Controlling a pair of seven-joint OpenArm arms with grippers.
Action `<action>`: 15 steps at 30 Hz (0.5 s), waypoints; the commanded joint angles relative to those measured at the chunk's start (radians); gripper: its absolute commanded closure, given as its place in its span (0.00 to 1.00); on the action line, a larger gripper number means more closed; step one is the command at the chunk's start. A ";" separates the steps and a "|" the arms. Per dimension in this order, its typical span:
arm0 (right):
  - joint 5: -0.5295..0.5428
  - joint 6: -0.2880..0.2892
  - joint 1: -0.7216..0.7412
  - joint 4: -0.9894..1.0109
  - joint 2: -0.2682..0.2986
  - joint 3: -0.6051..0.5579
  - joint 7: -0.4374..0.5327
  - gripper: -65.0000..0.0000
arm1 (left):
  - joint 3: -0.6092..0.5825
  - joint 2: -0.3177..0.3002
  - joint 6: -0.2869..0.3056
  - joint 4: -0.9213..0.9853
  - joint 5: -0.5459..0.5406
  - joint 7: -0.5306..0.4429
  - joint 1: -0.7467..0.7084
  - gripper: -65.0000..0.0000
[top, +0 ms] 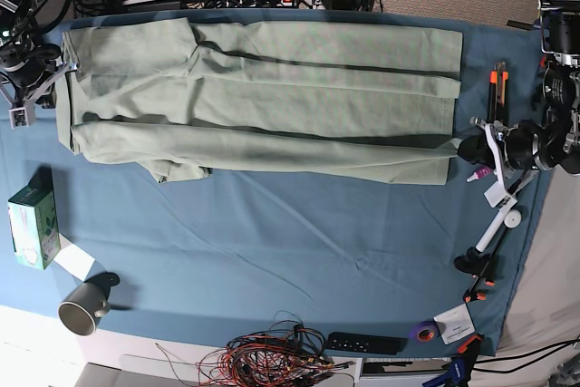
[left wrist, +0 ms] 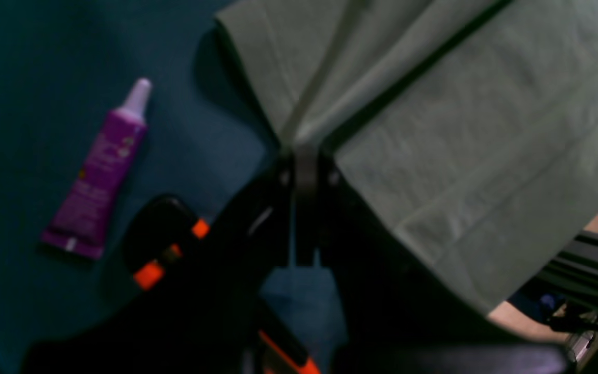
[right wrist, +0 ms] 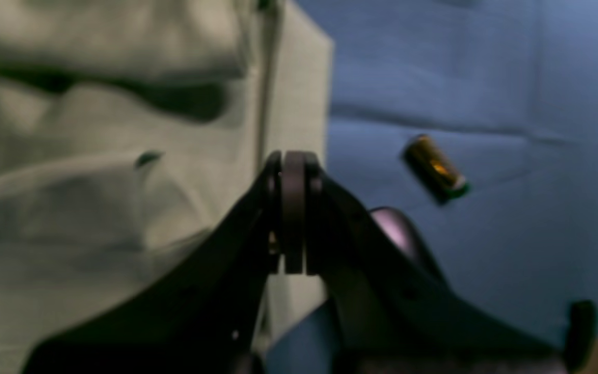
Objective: Fold the T-shirt properly
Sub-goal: 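Lay the hem down over the shirt body and open both grippers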
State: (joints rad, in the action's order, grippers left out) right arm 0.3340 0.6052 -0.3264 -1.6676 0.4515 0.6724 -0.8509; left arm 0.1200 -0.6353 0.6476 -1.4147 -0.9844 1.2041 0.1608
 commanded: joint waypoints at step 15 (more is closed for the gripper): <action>-0.044 -0.046 0.008 -0.015 0.048 0.010 0.019 1.00 | 0.010 -0.047 0.001 -0.015 -0.003 0.031 0.019 1.00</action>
State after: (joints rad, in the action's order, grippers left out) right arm 0.2871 0.5682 -0.3241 -1.6676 0.4713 0.6724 -0.8516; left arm 0.1200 -0.6571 0.6479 -1.4147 -0.9771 1.2388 0.1612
